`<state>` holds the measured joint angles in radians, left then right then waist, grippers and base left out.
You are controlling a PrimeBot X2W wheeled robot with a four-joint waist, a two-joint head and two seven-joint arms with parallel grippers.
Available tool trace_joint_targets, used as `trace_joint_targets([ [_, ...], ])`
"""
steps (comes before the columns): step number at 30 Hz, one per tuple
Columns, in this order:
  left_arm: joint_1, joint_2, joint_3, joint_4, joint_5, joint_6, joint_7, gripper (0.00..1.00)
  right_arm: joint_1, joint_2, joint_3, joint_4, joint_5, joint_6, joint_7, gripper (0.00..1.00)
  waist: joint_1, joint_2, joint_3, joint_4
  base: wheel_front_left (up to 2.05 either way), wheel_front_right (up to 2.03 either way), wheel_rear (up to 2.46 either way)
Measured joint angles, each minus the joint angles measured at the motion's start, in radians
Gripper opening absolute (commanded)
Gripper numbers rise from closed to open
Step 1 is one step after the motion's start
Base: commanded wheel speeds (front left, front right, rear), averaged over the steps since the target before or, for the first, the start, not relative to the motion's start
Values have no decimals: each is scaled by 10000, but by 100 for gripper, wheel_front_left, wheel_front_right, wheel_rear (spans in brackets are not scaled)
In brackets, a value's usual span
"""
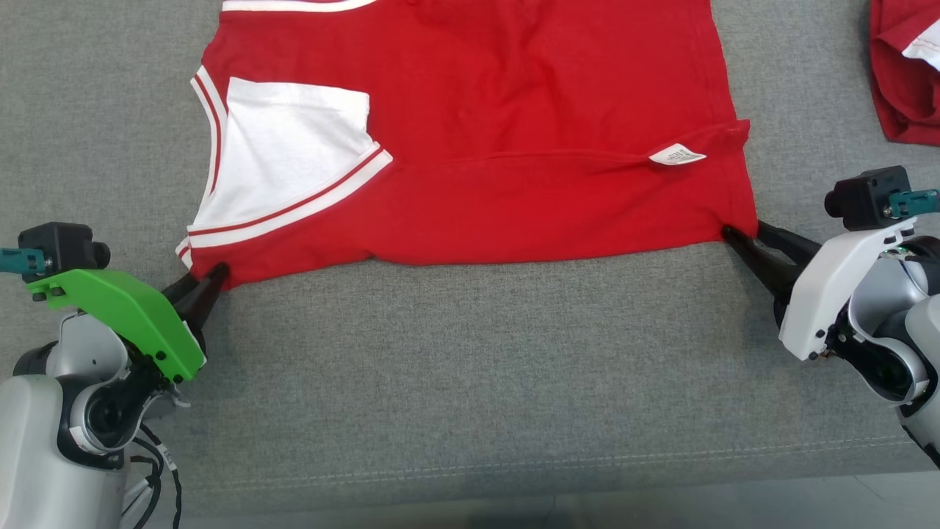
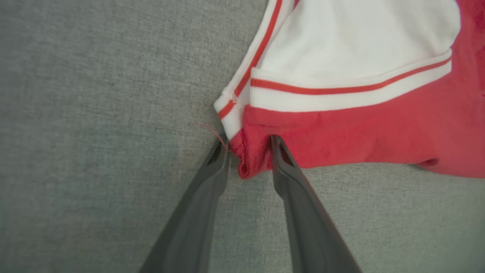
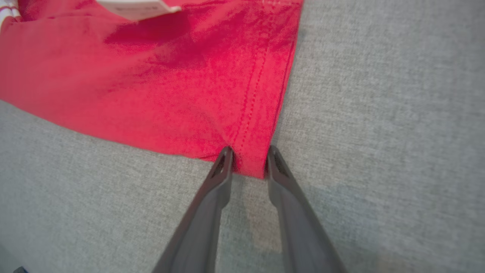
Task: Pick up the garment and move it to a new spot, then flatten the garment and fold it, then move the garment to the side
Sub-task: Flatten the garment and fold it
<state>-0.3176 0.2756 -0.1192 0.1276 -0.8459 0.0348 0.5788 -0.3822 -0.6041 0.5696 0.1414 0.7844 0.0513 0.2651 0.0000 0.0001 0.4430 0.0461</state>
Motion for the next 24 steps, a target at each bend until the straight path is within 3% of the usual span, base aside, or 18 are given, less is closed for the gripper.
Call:
trace_joint_targets([
  [1,-11,-17,-13,31,-2,-8,0,35,-3,2,13,-2,4,8,4,20,0,0,-5,5,0,0,0],
  [2,-14,-38,-36,58,-4,-42,0,15,-6,4,42,-6,17,12,15,1,0,0,-9,10,0,0,0],
  [3,-16,-63,-56,88,-19,-96,0,0,-10,8,65,-17,35,13,77,0,0,0,-13,14,0,0,0],
  [15,-85,-75,-79,433,-211,-437,71,0,-92,-115,107,4,186,140,422,0,0,0,-171,-7,0,0,0],
  [24,76,203,-102,579,-566,-541,727,0,127,-466,190,-10,610,219,989,0,0,0,-559,-39,0,0,0],
])
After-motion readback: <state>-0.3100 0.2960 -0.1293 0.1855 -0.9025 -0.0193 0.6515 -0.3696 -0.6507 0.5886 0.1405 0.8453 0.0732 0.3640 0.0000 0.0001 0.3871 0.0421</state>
